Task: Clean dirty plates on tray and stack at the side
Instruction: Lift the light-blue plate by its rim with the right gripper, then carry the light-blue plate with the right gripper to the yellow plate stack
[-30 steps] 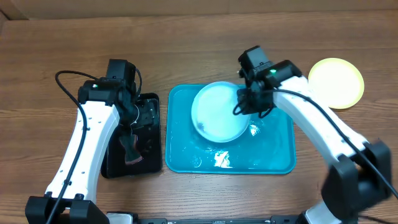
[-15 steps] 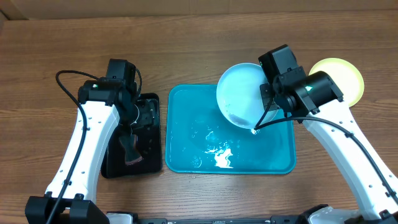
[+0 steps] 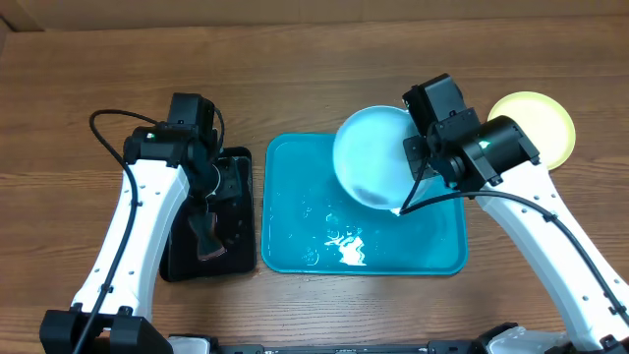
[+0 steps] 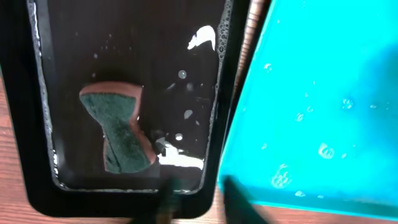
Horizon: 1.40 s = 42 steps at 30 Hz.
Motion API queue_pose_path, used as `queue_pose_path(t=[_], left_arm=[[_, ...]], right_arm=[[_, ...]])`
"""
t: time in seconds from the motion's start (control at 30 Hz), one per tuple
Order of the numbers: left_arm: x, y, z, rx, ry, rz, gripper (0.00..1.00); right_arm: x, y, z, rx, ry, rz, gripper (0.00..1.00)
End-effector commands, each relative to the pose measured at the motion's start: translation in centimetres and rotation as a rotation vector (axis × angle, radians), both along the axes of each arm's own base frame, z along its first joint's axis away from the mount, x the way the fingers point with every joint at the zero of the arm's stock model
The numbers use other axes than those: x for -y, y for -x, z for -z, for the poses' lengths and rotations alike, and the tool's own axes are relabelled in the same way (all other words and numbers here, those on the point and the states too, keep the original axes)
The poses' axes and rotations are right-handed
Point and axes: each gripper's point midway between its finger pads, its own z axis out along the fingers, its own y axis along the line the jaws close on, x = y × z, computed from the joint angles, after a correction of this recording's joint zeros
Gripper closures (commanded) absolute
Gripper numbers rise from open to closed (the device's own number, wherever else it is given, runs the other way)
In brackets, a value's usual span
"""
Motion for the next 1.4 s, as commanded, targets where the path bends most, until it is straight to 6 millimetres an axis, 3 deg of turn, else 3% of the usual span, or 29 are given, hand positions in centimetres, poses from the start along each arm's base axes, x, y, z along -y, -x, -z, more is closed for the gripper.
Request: queue_pose_path(t=[0.0, 0.23, 0.47, 0.63, 0.9, 1.13, 1.37], left_arm=[[0.4, -0.3, -0.2, 0.013, 0.002, 0.032, 0.94], [0.5, -0.2, -0.2, 0.01, 0.003, 0.036, 0.9], [0.6, -0.3, -0.2, 0.013, 0.004, 0.035, 0.86], [0.6, -0.2, -0.2, 0.011, 0.004, 0.036, 0.82], [0.6, -0.2, -0.2, 0.012, 0.005, 0.036, 0.84], [0.5, -0.1, -0.2, 0.008, 0.002, 0.036, 0.85], [0.4, -0.1, -0.2, 0.007, -0.004, 0.044, 0.8]], right_arm=[[-1.9, -0.3, 0.4, -0.026, -0.137, 0.082, 0.96], [-1.2, -1.3, 2.4, -0.059, 0.001, 0.01, 0.96], [0.4, -2.1, 2.7, -0.021, 0.152, 0.054, 0.96], [2.4, -3.2, 0.8, 0.087, 0.357, 0.071, 0.96], [0.3, -3.4, -1.8, 0.179, 0.59, -0.105, 0.96], [0.4, -3.1, -5.3, 0.285, 0.829, -0.105, 0.96], [-0.9, -2.5, -6.6, 0.336, 0.905, -0.135, 0.96]])
